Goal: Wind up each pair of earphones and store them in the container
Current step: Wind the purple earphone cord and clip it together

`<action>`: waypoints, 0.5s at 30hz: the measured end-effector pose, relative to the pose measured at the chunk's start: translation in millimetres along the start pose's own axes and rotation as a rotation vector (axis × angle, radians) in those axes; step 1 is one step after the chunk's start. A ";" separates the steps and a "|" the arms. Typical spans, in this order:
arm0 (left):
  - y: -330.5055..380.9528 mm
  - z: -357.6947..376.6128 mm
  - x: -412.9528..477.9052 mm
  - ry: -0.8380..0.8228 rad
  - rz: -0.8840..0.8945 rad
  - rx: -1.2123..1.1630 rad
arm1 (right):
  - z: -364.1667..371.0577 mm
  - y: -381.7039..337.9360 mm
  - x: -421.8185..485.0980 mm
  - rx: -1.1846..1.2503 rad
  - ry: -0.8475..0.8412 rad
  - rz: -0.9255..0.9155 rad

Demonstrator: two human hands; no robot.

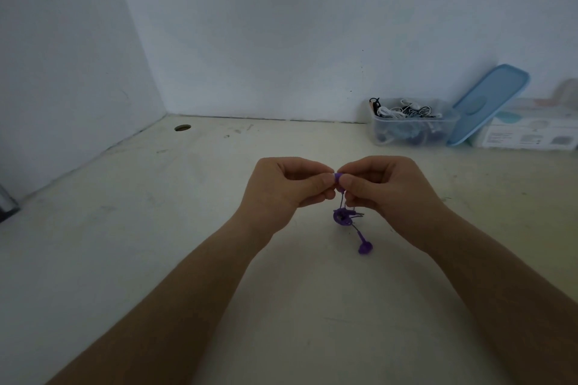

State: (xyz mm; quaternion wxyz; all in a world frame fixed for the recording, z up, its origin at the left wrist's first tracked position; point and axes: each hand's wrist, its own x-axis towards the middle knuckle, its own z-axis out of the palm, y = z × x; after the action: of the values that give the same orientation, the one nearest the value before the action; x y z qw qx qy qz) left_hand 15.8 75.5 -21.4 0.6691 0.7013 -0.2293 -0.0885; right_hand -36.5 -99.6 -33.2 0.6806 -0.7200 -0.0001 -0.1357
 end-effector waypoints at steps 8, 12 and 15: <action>0.3 1.2 -0.9 -0.009 -0.001 -0.025 | -1.1 -0.7 0.0 -0.004 -0.007 -0.011; 0.1 0.2 -1.0 -0.036 -0.024 -0.060 | -1.4 -0.3 0.5 0.010 -0.003 -0.019; 0.1 -0.2 -0.6 -0.039 -0.028 -0.044 | -1.9 -0.5 -0.1 0.020 -0.042 -0.009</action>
State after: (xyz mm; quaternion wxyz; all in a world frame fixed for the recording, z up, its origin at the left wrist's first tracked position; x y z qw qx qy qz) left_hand 15.4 75.9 -21.4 0.6785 0.6877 -0.2305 -0.1169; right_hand -37.0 -101.5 -32.7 0.6869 -0.7159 -0.0191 -0.1237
